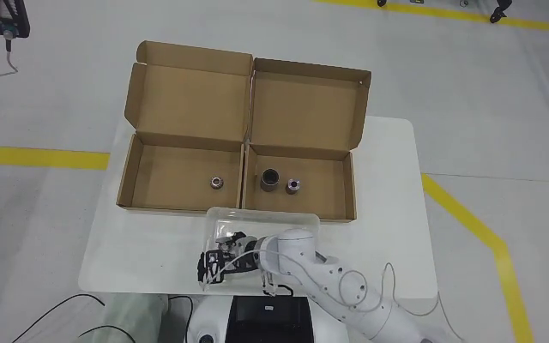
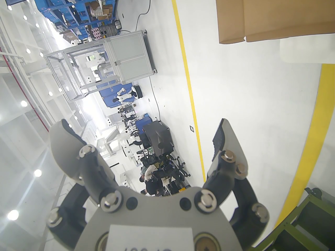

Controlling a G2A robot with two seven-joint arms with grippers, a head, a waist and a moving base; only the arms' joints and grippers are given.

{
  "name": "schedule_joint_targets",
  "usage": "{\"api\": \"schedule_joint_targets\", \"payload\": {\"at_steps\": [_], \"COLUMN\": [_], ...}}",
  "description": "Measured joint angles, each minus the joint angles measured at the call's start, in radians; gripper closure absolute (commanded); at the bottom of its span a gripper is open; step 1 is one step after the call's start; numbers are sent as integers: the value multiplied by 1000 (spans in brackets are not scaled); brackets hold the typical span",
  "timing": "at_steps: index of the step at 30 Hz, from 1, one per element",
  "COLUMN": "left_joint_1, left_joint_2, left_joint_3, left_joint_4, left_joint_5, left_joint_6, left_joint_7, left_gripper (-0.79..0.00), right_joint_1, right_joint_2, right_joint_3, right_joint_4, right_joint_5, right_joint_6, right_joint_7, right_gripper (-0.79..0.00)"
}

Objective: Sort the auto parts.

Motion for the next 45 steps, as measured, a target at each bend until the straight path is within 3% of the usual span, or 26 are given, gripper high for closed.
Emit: {"api": "schedule_joint_targets", "payload": {"at_steps": [19, 28, 38, 45], "left_joint_1": [0, 0, 0, 0], "left_joint_2": [0, 0, 0, 0], "left_joint_3": [0, 0, 0, 0], "left_joint_4": [0, 0, 0, 0], "left_joint_5": [0, 0, 0, 0], "left_joint_6": [0, 0, 0, 0], "left_joint_7": [0, 0, 0, 0], "left_gripper": [-785, -785, -785, -785], "right_joint_1": [-137, -164, -152, -114], "right_joint_2": [80, 99, 115, 118], "right_joint_3": [203, 284, 320, 328], "right_joint_4": [-197, -220, -189, -177], "right_joint_5": [92, 176, 240, 244], "right_joint_6": [-59, -46, -164, -185], "right_joint_7": [-128, -317, -644, -847], "right_gripper": [0, 0, 0, 0]}}
